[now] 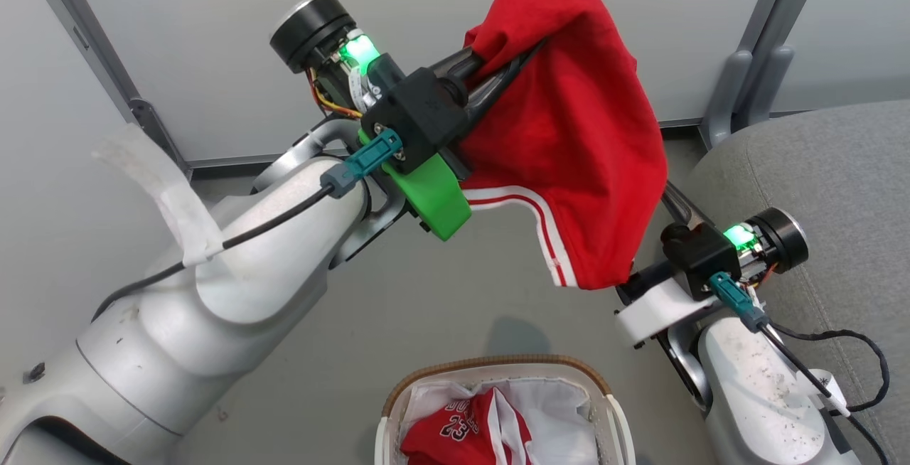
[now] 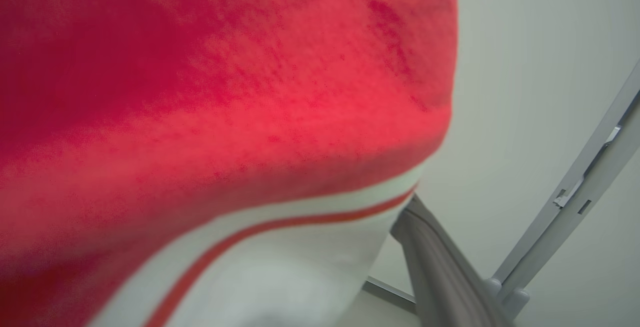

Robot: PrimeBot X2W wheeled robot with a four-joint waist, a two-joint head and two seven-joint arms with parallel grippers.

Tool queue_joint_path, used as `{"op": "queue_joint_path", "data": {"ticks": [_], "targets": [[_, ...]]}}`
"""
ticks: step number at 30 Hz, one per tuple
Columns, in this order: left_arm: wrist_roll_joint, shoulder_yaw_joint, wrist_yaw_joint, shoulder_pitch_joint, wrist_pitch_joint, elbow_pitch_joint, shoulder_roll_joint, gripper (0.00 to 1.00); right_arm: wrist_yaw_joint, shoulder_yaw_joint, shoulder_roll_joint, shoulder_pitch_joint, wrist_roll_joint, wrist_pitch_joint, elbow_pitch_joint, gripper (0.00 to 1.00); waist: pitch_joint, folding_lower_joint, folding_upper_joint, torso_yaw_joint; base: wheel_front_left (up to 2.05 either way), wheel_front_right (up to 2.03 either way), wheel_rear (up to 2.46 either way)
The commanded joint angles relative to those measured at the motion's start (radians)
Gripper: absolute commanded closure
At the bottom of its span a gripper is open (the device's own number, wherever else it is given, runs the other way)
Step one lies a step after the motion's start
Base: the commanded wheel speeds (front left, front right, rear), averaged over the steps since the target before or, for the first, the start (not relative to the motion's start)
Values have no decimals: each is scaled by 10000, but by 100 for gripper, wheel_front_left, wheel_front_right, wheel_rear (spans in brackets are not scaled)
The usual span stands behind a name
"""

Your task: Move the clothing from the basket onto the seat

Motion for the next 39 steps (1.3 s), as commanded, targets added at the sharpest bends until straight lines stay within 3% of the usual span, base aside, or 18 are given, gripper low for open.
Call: {"op": "queue_joint_path", "data": {"ticks": [1, 5, 6, 8, 9, 10, 17, 19, 20, 21, 22, 39], "targets": [[-95, -10, 80, 219, 0, -16, 79, 100, -9, -8, -40, -107, 60, -47, -199, 0, -10, 1, 0, -25, 0, 0, 0], [-250, -5, 180, 600, -87, 157, 184, 100, -9, 108, -37, -20, 230, -47, -745, 0, -27, 1, 0, -111, 0, 0, 0], [-314, 3, 204, 744, -117, 242, 226, 100, -9, 160, -39, 37, 297, -47, -887, 11, -34, 1, 0, -147, 0, 0, 0], [-379, 18, 243, 956, -174, 376, 293, 100, -9, 215, -39, 134, 368, -46, -989, 62, -43, 1, 0, -195, 0, 0, 0], [-408, 33, 258, 1031, -203, 422, 303, 100, -9, 230, -39, 147, 406, -47, -1018, 73, -45, 1, 0, -209, 0, 0, 0], [-487, 71, 274, 1187, -224, 536, 311, 100, -9, 238, -39, 167, 452, -47, -1056, 100, -49, 1, 0, -233, 0, 0, 0], [-927, 266, 320, 2096, -397, 954, 191, 98, -9, 125, -37, 316, 635, -47, -1089, 100, -31, 1, 0, -320, 0, 0, 0], [-971, 352, 326, 2412, -446, 986, 96, 63, -9, 101, -39, 316, 663, -47, -1067, 100, -15, 1, 0, -342, 0, 0, 0], [-994, 432, 350, 2622, -468, 1004, 37, 51, -9, 89, -37, 324, 667, -47, -1068, 100, -5, 1, 0, -352, 0, 0, 0], [-1014, 552, 360, 2768, -463, 951, -19, 21, -9, 75, -39, 329, 674, -47, -1069, 100, 5, 1, 0, -361, 0, 0, 0], [-1008, 730, 368, 2990, -463, 863, -84, 0, -9, 39, -39, 321, 680, -47, -1074, 100, 19, 1, 0, -373, 0, 0, 0], [-166, 2641, 94, 6037, -450, 801, -1142, 0, -9, -950, -37, 458, 477, -47, -1309, 100, 136, 1, 0, -375, 0, 0, 0]]}}
